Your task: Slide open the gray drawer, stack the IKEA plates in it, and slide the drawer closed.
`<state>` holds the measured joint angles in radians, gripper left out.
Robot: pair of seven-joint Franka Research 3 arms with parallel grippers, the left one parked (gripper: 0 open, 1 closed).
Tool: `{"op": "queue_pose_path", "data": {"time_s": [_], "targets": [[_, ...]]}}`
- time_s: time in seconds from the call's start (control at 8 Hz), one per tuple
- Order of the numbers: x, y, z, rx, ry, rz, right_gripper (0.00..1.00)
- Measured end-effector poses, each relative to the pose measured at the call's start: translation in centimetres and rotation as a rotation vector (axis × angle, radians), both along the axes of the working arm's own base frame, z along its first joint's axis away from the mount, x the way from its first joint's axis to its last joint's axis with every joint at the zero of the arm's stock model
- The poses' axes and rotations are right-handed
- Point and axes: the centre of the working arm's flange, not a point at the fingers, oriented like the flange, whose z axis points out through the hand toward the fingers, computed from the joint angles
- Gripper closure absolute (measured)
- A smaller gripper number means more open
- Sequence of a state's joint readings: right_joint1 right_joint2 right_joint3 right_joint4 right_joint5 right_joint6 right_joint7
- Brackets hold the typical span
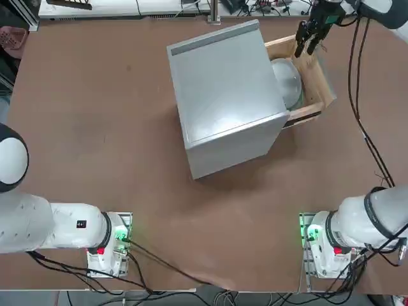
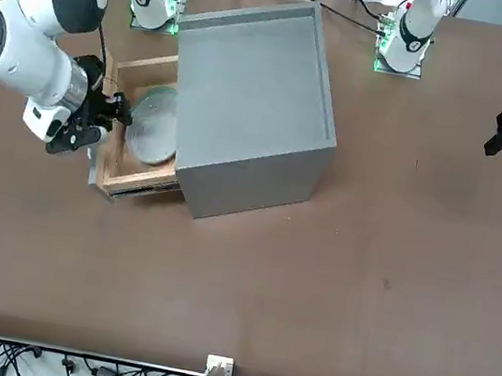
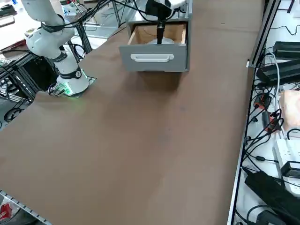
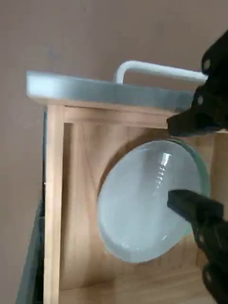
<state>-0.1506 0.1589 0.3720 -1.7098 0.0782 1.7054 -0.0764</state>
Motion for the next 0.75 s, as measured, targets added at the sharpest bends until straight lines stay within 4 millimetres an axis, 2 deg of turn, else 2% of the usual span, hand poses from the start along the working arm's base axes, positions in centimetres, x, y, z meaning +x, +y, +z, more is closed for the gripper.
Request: {"op": "queue_pose_path", "data": {"time_s": [0.12,0.25,0.5,0.75], "targets": [[0.5,-0.8,1.4,-0.017,-0.032,-0.006,0.04],[1.2,-2.7,2.8,-0.047,-0.063,-0.022,0.0],[2.3,-8.9,4.4,-0.067,-0.099,-0.021,0.03],[2.8,-15.8,2.9,-0.071,-0.082,0.023,0.14]]}}
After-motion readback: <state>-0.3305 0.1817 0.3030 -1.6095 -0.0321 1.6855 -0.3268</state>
